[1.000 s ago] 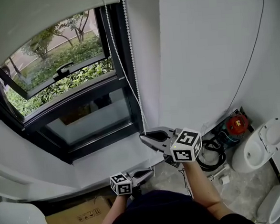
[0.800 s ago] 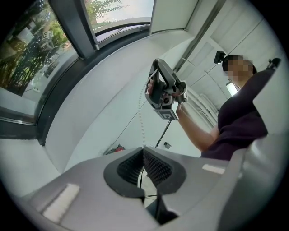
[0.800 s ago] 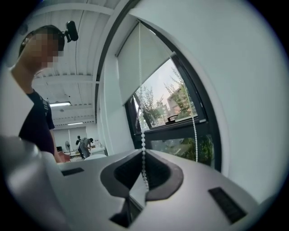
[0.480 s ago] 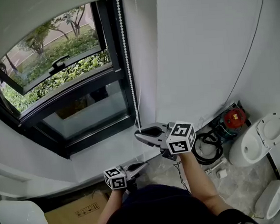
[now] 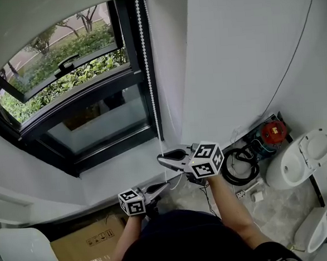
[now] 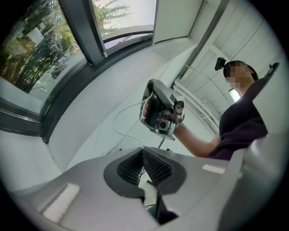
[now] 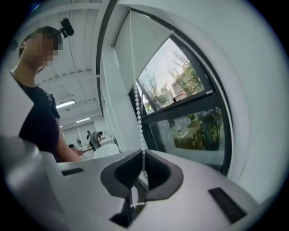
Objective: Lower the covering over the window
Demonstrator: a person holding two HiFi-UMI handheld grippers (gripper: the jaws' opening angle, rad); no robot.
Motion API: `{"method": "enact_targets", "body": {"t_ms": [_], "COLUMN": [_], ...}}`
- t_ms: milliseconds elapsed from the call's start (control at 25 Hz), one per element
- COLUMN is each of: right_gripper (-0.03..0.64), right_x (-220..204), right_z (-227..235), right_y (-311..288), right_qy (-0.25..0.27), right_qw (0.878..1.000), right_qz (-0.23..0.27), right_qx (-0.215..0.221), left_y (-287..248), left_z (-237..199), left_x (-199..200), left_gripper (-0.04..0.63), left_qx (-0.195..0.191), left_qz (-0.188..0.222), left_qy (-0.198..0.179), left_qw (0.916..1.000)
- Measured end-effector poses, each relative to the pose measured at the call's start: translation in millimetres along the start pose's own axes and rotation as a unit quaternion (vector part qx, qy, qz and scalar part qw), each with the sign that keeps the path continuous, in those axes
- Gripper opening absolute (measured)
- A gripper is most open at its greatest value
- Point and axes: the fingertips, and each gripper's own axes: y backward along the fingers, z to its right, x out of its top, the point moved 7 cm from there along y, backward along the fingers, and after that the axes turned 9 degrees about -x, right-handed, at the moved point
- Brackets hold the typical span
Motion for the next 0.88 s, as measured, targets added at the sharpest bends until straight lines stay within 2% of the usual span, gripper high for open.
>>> {"method": "enact_targets", "body": {"t_ms": [80, 240, 400, 600, 720, 880], "right_gripper": [0.02, 0.02, 0.02, 0.018, 0.018, 0.018], "right_x": [-18, -33, -30, -57, -67, -67], "right_z": [3, 1, 8, 8, 9, 12], "right_y": [-5, -4, -6, -13, -11, -8], "right_qy": [0.006, -0.036, -0.03, 0.001, -0.044, -0.052], "right_qw": [0.999, 0.999, 0.999, 0.996, 0.997, 0.997], "right_qz": [-0.036, -0.011, -0.013, -0.086, -0.062, -0.053], "right_qx": [-0.01, 0.002, -0.004, -0.013, -0.004, -0.005], "left_y": [-1, 2, 0, -1, 0, 2], "left_z": [1, 2, 1, 0, 1, 0], "left_x": [1, 1, 3, 1, 0, -4], "left_gripper": [0.012, 0.012, 0.012, 0.012, 0.012, 0.012], "left_qx": [-0.002, 0.001, 0.001, -0.001, 0.002, 0.014], "left_qz": [0.003, 0.002, 0.008, 0.007, 0.003, -0.007], "left_qy": [0.001, 0.003, 0.01, 0.008, 0.01, 0.014], "left_qw": [1.0, 1.0, 0.9999, 0.9999, 0.9999, 0.9998]}}
